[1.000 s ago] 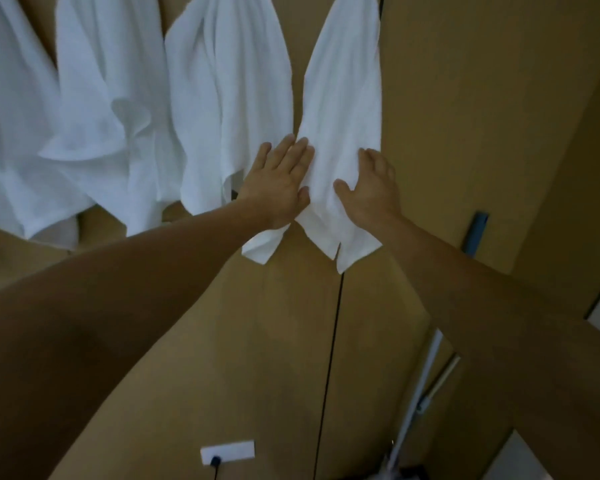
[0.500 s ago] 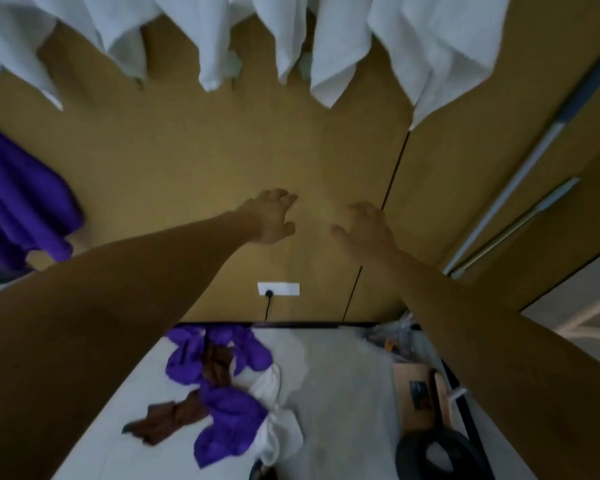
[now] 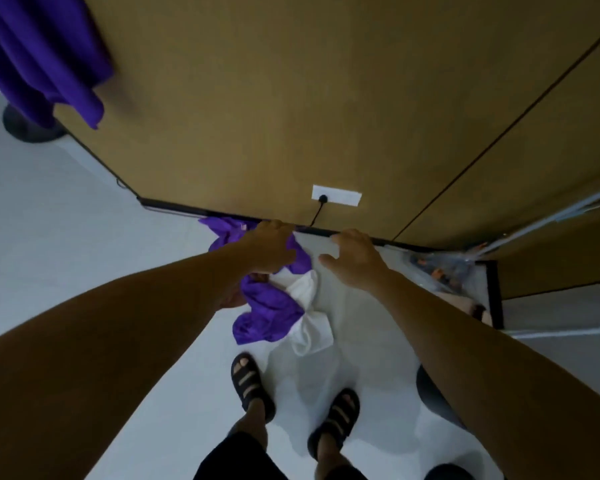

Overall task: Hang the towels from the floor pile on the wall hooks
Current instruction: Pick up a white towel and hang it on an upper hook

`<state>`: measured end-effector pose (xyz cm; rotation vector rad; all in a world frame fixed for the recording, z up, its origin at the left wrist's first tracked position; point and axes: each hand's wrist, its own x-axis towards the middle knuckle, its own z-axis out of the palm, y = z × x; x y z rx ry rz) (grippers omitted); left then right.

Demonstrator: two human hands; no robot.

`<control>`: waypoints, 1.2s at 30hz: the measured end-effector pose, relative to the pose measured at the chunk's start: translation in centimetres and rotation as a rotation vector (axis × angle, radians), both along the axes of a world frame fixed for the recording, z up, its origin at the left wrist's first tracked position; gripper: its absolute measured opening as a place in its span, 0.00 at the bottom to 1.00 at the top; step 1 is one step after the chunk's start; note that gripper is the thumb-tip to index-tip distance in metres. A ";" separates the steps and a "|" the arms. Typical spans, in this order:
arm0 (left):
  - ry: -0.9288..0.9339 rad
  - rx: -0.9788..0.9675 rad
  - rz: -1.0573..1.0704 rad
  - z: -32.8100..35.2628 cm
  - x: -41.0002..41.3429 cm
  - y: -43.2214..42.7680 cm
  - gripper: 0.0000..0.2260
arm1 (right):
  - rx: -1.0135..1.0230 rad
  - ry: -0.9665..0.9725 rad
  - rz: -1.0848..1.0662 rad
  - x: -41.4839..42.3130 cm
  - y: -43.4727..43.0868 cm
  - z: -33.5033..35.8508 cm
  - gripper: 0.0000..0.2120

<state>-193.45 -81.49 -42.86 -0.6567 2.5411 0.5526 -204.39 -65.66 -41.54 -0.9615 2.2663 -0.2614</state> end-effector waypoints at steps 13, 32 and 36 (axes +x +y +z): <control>-0.205 0.140 0.012 -36.7 4.3 -0.6 0.27 | 0.296 -0.237 -0.142 3.9 -0.4 -38.4 0.26; -0.151 0.241 0.022 -58.1 6.9 2.6 0.25 | 0.374 -0.305 -0.537 8.8 3.4 -63.4 0.20; -0.197 0.266 0.057 -52.2 6.2 2.2 0.28 | -0.021 -0.352 -0.904 7.1 2.5 -55.8 0.12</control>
